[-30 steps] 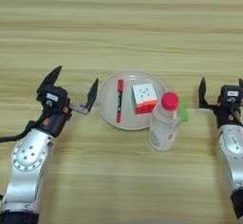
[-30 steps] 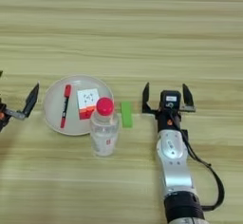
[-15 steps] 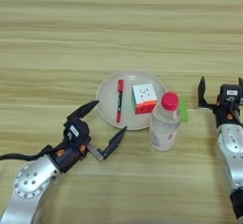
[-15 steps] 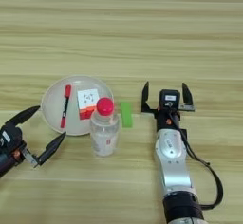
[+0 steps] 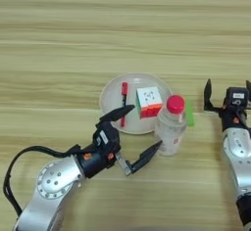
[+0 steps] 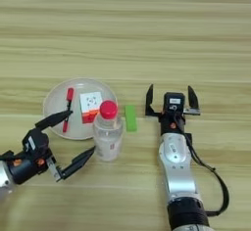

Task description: Move the objects on the table

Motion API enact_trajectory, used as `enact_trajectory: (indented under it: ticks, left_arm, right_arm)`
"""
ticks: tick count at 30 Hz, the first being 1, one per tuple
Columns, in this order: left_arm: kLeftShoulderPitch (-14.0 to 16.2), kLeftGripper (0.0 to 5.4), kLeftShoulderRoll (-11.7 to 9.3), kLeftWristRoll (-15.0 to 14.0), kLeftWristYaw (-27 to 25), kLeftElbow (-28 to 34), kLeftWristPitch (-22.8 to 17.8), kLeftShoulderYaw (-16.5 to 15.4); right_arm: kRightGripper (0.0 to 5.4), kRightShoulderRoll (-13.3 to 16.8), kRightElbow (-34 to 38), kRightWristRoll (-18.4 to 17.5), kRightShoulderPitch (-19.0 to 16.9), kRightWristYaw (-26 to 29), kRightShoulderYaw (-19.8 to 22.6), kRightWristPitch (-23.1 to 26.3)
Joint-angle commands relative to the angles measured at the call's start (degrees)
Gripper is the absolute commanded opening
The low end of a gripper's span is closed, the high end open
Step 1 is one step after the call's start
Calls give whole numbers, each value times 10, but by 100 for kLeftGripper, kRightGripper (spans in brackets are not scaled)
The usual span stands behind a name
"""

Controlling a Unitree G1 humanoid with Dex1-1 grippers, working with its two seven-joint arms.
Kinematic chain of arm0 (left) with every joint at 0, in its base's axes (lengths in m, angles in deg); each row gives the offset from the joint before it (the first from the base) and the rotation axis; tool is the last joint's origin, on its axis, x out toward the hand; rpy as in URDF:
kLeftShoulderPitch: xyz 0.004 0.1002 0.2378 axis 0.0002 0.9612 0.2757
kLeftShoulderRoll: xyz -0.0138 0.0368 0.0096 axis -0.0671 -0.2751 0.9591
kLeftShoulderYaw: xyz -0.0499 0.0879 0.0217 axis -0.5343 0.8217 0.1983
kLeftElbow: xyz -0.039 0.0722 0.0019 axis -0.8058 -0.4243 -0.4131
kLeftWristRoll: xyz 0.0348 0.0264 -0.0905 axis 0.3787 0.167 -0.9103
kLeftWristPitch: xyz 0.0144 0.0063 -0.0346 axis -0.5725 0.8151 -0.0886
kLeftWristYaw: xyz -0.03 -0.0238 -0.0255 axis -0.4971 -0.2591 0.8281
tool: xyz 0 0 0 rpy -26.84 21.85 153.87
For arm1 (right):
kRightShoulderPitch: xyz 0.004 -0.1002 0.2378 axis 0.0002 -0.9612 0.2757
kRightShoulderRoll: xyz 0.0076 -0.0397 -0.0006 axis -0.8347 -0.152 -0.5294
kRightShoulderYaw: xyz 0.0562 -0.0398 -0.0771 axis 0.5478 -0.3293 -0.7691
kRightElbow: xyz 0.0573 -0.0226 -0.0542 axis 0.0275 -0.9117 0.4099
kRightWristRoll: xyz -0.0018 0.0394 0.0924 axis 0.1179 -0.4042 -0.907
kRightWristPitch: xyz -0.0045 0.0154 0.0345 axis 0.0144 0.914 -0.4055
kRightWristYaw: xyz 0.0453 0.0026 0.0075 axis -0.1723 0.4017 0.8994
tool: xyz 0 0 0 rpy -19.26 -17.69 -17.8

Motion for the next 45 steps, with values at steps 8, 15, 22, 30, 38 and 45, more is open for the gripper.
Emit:
enact_trajectory:
  ticks: [8,15,22,30,38,45]
  left_arm:
    - [-18,540,7,19,-3,-14,-7,32]
    - [-32,540,20,23,-1,-38,-5,42]
    - [-50,540,30,25,3,-56,-7,45]
    - [-72,540,49,36,11,-80,-4,54]
    - [-77,540,63,47,13,-89,-4,67]
    - [-91,540,79,54,21,-112,-2,72]
  right_arm:
    - [539,-2,-6,1,11,-3,0,10]
    - [539,-3,-3,1,9,-4,-1,11]
    - [539,-5,1,2,7,-4,-2,11]
    - [539,-8,3,2,7,-5,-2,12]
    - [539,-9,6,3,5,-5,-3,13]
    - [539,-9,10,3,4,-4,-3,15]
